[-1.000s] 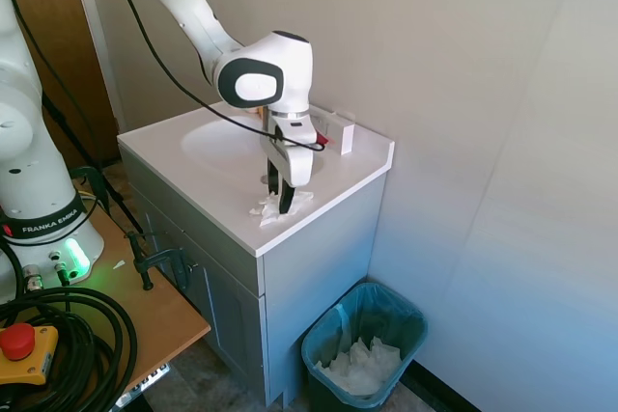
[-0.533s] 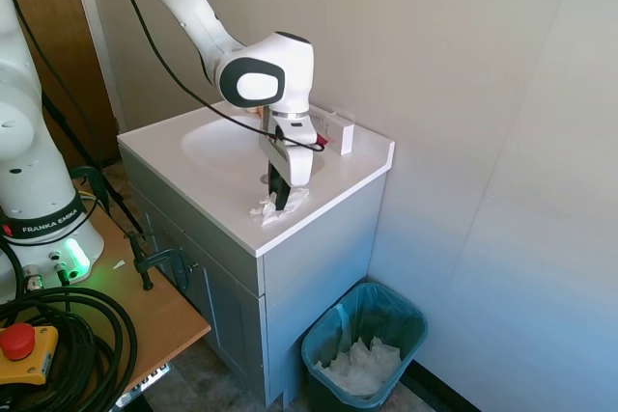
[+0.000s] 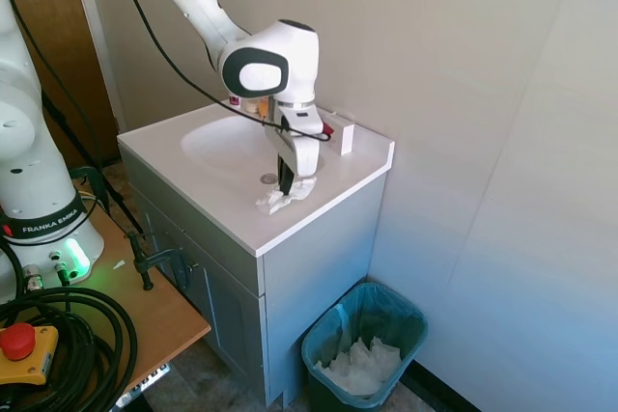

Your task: Throw the tissue in the trash bin

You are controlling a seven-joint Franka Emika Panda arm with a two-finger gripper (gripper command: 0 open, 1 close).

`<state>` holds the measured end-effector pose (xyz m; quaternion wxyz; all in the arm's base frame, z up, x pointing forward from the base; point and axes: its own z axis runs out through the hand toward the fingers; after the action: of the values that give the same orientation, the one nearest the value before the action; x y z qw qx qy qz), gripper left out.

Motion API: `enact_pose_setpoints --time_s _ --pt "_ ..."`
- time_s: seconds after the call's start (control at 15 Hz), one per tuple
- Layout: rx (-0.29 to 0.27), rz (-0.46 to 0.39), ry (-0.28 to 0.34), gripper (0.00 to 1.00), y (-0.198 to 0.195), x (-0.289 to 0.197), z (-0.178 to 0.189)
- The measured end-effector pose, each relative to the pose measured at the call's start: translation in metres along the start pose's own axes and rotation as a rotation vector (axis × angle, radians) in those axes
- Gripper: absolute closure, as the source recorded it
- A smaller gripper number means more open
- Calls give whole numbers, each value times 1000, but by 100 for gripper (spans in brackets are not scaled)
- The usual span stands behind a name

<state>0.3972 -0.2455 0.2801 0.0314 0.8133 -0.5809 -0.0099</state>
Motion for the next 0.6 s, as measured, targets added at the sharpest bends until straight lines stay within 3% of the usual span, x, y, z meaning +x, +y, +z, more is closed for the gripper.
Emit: enact_pose_setpoints --time_s 0.2,0.33,0.47,0.6 --pt "100 47 38 100 -2 19 -69" --pt "168 134 66 100 12 53 -102" --pt "208 244 90 100 39 103 -115" --pt "197 323 96 100 56 149 -103"
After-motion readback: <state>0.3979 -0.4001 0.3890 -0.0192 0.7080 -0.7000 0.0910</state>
